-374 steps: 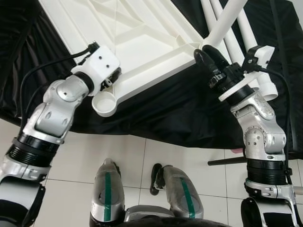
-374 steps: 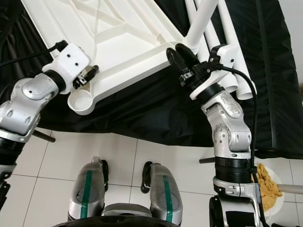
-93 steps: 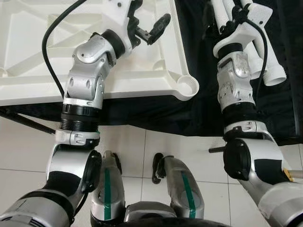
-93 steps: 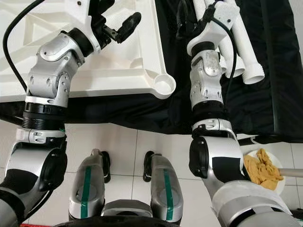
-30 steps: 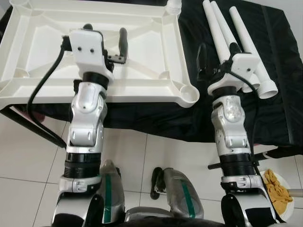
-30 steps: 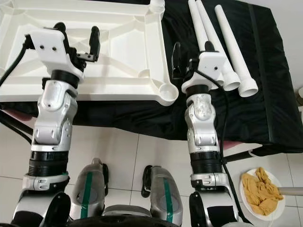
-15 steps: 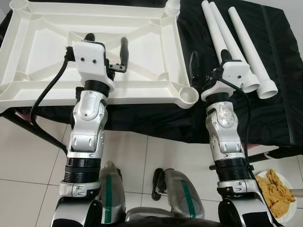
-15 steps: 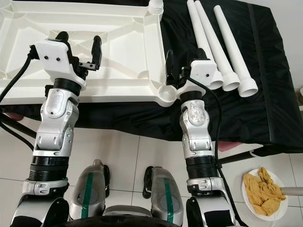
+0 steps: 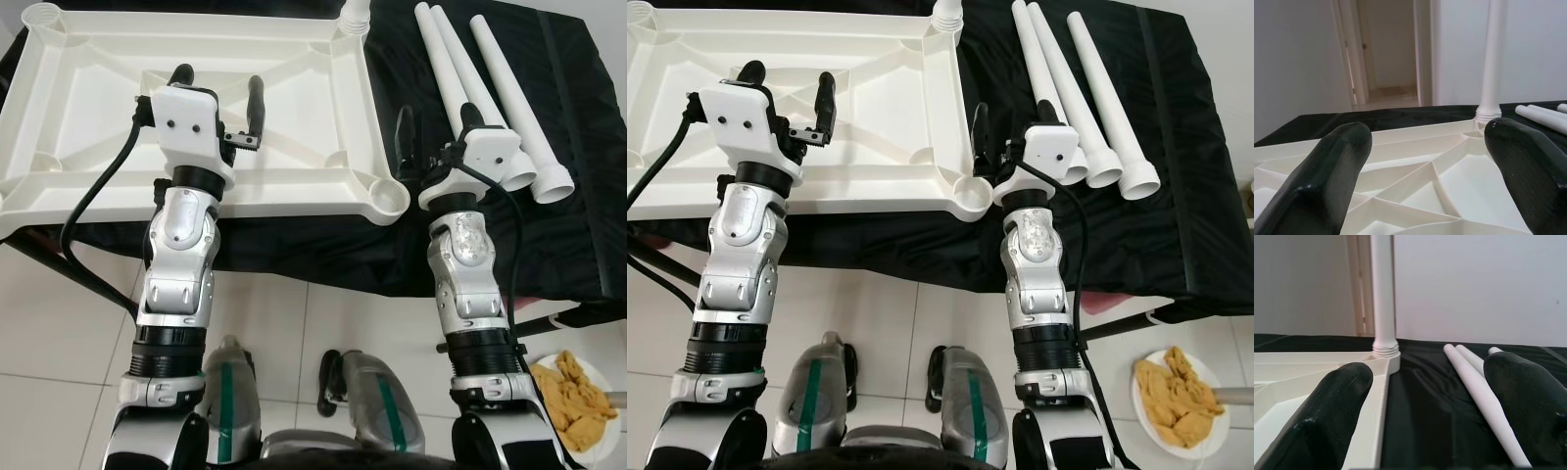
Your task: Building children table
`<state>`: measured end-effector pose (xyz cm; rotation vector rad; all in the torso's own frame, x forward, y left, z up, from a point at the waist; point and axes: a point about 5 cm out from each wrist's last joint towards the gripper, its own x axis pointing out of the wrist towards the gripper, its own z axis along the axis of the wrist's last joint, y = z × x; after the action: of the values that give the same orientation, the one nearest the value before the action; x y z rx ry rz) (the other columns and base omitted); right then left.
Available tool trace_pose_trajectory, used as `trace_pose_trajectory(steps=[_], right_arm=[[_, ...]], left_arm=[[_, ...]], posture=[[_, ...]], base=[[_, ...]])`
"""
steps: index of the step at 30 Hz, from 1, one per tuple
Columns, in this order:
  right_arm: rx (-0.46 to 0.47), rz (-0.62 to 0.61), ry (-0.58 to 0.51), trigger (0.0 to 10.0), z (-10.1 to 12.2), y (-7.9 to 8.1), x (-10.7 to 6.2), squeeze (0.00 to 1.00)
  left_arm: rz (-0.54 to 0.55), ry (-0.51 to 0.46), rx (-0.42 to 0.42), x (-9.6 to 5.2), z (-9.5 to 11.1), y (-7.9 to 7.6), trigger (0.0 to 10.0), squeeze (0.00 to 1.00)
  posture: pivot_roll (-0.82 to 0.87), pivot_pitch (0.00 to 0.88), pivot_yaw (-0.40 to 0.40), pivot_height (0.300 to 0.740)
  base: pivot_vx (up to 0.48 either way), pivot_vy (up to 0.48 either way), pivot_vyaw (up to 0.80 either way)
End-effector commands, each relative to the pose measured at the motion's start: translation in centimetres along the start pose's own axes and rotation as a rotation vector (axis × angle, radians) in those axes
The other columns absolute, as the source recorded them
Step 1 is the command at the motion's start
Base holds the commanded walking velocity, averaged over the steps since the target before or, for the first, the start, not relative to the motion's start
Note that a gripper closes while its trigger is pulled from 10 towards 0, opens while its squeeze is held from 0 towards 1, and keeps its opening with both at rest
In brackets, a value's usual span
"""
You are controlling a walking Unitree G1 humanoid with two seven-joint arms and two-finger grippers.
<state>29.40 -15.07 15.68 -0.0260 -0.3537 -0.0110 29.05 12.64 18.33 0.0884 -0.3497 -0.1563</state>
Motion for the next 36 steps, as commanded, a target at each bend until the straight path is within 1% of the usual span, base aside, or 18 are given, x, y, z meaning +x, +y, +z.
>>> trace_pose_trajectory(steps=[1,3,5,6,8,12,14,15,20,23,25,26,27,28,29,30,33,36], right_arm=[[0.000,-0.019,0.016,10.0,-0.3,-0.3,0.1,0.00],[-0.002,-0.042,0.037,10.0,-0.5,-0.6,0.1,0.00],[-0.007,-0.114,0.092,10.0,-1.3,-1.5,0.3,0.00],[0.007,-0.146,0.118,10.0,-1.5,-1.9,0.4,0.00],[0.019,-0.183,0.135,10.0,-1.7,-2.4,0.5,0.00],[0.027,-0.206,0.137,10.0,-1.7,-2.8,0.5,0.00],[0.081,-0.239,0.167,10.0,-2.2,-3.2,0.4,0.00],[0.089,-0.247,0.166,10.0,-2.4,-3.3,0.0,0.00],[0.093,-0.224,0.163,10.0,-2.7,-3.1,-1.0,0.00],[0.135,-0.241,0.178,10.0,-3.0,-3.1,-1.0,0.00],[0.133,-0.248,0.173,10.0,-2.9,-3.1,-0.8,0.00],[0.140,-0.270,0.168,10.0,-2.6,-3.3,-0.1,0.00],[0.154,-0.295,0.163,10.0,-1.9,-3.6,1.3,0.00],[0.154,-0.295,0.163,10.0,-1.9,-3.6,1.3,0.00],[0.152,-0.305,0.170,10.0,-1.7,-3.8,1.9,0.00],[0.152,-0.305,0.170,10.0,-1.7,-3.8,1.9,0.00],[0.151,-0.301,0.201,10.0,-1.6,-3.8,2.8,0.00],[0.142,-0.296,0.209,10.0,-1.5,-3.9,3.0,0.00]], left_arm=[[0.017,0.016,0.002,0.2,-0.2,0.3,10.0,0.00],[0.021,0.012,0.009,0.4,-0.1,0.5,10.0,0.00],[0.044,0.009,0.018,0.6,0.2,1.0,10.0,0.00],[0.050,0.011,0.018,0.7,0.3,1.1,10.0,0.00],[0.053,0.013,0.021,0.6,0.4,1.1,10.0,0.00],[0.042,0.011,0.028,0.6,0.4,1.0,10.0,0.00],[0.027,0.012,0.040,0.6,0.4,0.9,10.0,0.00],[0.026,0.011,0.045,0.7,0.5,1.0,10.0,0.00],[0.023,0.013,0.057,0.9,0.5,1.2,10.0,0.00],[0.018,0.026,0.055,0.9,0.2,1.1,10.0,0.00],[0.017,0.027,0.059,0.9,0.2,1.1,10.0,0.00],[0.016,0.025,0.062,1.0,0.3,1.2,10.0,0.00],[0.014,0.018,0.065,1.1,0.6,1.2,10.0,0.00],[0.014,0.018,0.065,1.1,0.6,1.2,10.0,0.00],[0.015,0.019,0.071,1.1,0.6,1.3,10.0,0.00],[0.015,0.019,0.071,1.1,0.6,1.3,10.0,0.00],[0.023,0.024,0.077,1.1,0.5,1.3,10.0,0.00],[0.024,0.021,0.073,1.0,0.6,1.3,10.0,0.00]], posture=[[0.09,0.044,-0.006,0.740],[0.09,0.047,-0.008,0.740],[0.10,0.054,-0.001,0.740],[0.10,0.057,0.003,0.740],[0.10,0.056,0.003,0.740],[0.10,0.057,0.003,0.740],[0.10,0.056,0.003,0.740],[0.10,0.056,0.006,0.740],[0.11,0.044,0.013,0.740],[0.11,0.044,0.013,0.740],[0.11,0.044,0.013,0.740],[0.11,0.045,0.010,0.740],[0.12,0.044,0.008,0.740],[0.12,0.044,0.008,0.740],[0.12,0.043,0.007,0.740],[0.12,0.043,0.007,0.740],[0.12,0.044,-0.002,0.740],[0.12,0.046,-0.007,0.740]], base=[[0.000,0.000,0.00],[0.000,0.000,0.00],[0.000,0.000,0.00],[0.000,0.000,0.00],[0.000,0.000,0.00],[0.000,0.000,0.00],[0.000,0.000,0.00],[0.000,0.000,0.00],[0.000,0.000,0.00],[0.000,0.000,0.00],[0.000,0.000,0.00],[0.000,0.000,0.00],[0.000,0.000,0.00],[0.000,0.000,0.00],[0.000,0.000,0.00],[0.000,0.000,0.00],[0.000,0.000,0.00],[0.000,0.000,0.00]])
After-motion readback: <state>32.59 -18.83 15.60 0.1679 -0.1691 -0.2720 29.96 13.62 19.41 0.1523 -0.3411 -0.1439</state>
